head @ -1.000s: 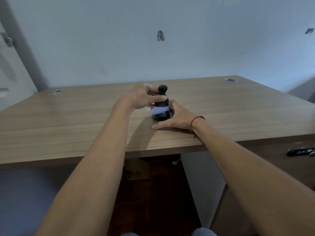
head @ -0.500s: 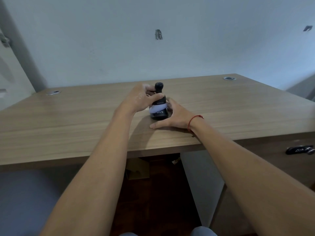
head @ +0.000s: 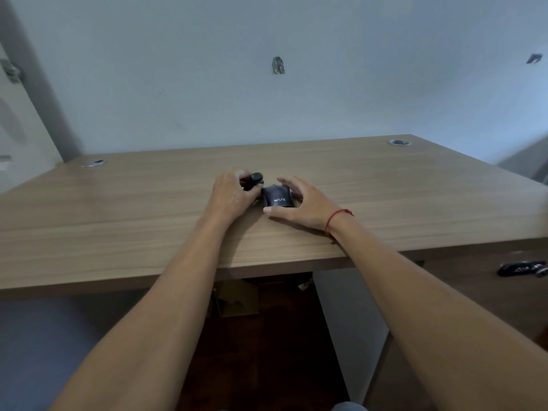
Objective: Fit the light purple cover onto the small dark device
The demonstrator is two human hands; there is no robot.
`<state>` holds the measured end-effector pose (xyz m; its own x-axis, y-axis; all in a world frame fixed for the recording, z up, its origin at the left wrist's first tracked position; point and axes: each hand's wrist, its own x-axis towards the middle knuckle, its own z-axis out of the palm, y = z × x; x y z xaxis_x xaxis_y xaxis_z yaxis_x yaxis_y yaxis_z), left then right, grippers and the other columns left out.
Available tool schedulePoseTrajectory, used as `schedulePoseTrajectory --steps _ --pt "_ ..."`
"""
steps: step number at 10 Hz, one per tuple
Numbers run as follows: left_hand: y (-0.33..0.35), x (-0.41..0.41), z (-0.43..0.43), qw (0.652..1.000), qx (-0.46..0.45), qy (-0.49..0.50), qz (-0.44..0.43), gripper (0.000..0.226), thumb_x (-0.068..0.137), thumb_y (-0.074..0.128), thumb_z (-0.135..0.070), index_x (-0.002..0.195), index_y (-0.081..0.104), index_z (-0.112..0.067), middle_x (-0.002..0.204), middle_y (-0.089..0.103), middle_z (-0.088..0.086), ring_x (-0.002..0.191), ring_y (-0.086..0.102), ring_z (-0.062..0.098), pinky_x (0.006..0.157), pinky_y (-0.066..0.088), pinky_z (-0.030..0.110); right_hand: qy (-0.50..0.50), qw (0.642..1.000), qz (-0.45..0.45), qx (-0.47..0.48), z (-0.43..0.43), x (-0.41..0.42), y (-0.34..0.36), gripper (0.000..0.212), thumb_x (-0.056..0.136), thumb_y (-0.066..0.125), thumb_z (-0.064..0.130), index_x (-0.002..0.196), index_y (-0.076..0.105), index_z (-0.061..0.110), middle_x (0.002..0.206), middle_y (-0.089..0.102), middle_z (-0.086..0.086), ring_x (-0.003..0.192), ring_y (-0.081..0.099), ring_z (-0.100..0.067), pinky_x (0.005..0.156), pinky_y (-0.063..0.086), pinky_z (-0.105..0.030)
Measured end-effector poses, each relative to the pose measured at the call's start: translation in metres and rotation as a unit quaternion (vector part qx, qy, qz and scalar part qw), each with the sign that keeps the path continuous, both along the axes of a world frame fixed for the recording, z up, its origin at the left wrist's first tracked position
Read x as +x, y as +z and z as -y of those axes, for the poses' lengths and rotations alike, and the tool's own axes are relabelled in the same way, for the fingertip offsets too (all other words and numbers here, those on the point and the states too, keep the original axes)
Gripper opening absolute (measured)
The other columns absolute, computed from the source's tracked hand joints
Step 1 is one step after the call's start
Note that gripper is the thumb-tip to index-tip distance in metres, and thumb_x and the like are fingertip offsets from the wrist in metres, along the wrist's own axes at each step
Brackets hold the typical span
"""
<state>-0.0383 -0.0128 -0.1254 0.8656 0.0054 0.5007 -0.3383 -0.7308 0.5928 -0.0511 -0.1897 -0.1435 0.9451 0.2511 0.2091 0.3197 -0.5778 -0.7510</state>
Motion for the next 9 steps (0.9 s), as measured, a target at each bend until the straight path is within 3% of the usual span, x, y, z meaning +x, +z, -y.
schedulePoseTrajectory --steps 1,2,4,6,7,8,9 --pt "-0.002 -0.005 -0.004 1.000 0.016 0.000 -0.008 0.023 0.071 0.070 -0.022 0.092 0.075 -0.012 0.093 0.075 0.010 0.090 0.067 0.024 0.084 0.054 0.036 -0.019 1.000 0.019 0.002 0.000 0.003 -0.002 0.084 0.057 0.075 0.066 0.132 0.056 0.031 0.132 0.062 0.007 0.125 0.058 -0.015 0.109 0.047 -0.040" --pt "-0.008 -0.006 -0.005 1.000 0.019 -0.001 -0.014 0.021 0.073 0.073 -0.024 0.092 0.075 -0.016 0.094 0.075 0.003 0.091 0.067 0.017 0.085 0.054 0.029 -0.029 0.999 0.025 0.019 0.000 0.009 -0.005 0.068 0.071 0.082 0.046 0.132 0.060 0.024 0.130 0.064 0.003 0.122 0.059 -0.015 0.108 0.048 -0.039" --pt "-0.006 -0.006 -0.003 0.998 0.035 -0.026 -0.053 0.031 0.074 0.074 -0.024 0.104 0.073 -0.016 0.110 0.070 -0.004 0.094 0.062 0.010 0.087 0.045 0.020 -0.053 0.998 0.045 0.012 -0.002 0.024 -0.007 0.066 0.078 0.080 0.040 0.136 0.058 0.018 0.131 0.064 0.000 0.121 0.059 -0.016 0.105 0.047 -0.032" --pt "-0.004 0.006 -0.002 0.996 0.056 -0.014 -0.062 0.024 0.076 0.071 -0.027 0.097 0.073 -0.015 0.089 0.059 -0.013 0.091 0.060 0.015 0.089 0.047 0.028 -0.079 0.995 0.053 -0.011 -0.009 0.049 -0.004 0.058 0.082 0.075 0.035 0.133 0.057 0.015 0.124 0.064 -0.003 0.108 0.060 -0.018 0.088 0.042 -0.024" --pt "-0.003 0.010 -0.003 0.997 0.053 -0.020 -0.058 0.012 0.075 0.071 -0.026 0.083 0.068 -0.017 0.086 0.058 -0.011 0.085 0.059 0.015 0.089 0.049 0.034 -0.085 0.995 0.044 -0.017 -0.011 0.053 -0.001 0.053 0.085 0.073 0.032 0.132 0.056 0.014 0.120 0.062 -0.002 0.109 0.060 -0.020 0.085 0.038 -0.023" --pt "-0.005 0.010 -0.003 0.997 0.047 -0.023 -0.051 0.033 0.072 0.072 -0.031 0.098 0.069 -0.012 0.100 0.069 0.001 0.095 0.062 0.019 0.090 0.047 0.032 -0.086 0.995 0.040 -0.010 -0.010 0.051 0.000 0.066 0.086 0.073 0.030 0.144 0.046 0.013 0.138 0.057 -0.005 0.127 0.055 -0.023 0.094 0.036 -0.020" --pt "-0.005 -0.002 -0.005 0.998 0.030 -0.006 -0.062 0.064 0.071 0.072 -0.034 0.130 0.054 -0.016 0.134 0.058 0.003 0.126 0.051 0.020 0.099 0.038 0.025 -0.102 0.994 0.019 0.012 -0.007 0.030 0.005 0.070 0.089 0.070 0.029 0.148 0.038 0.012 0.144 0.051 -0.006 0.135 0.048 -0.024 0.095 0.032 -0.021"
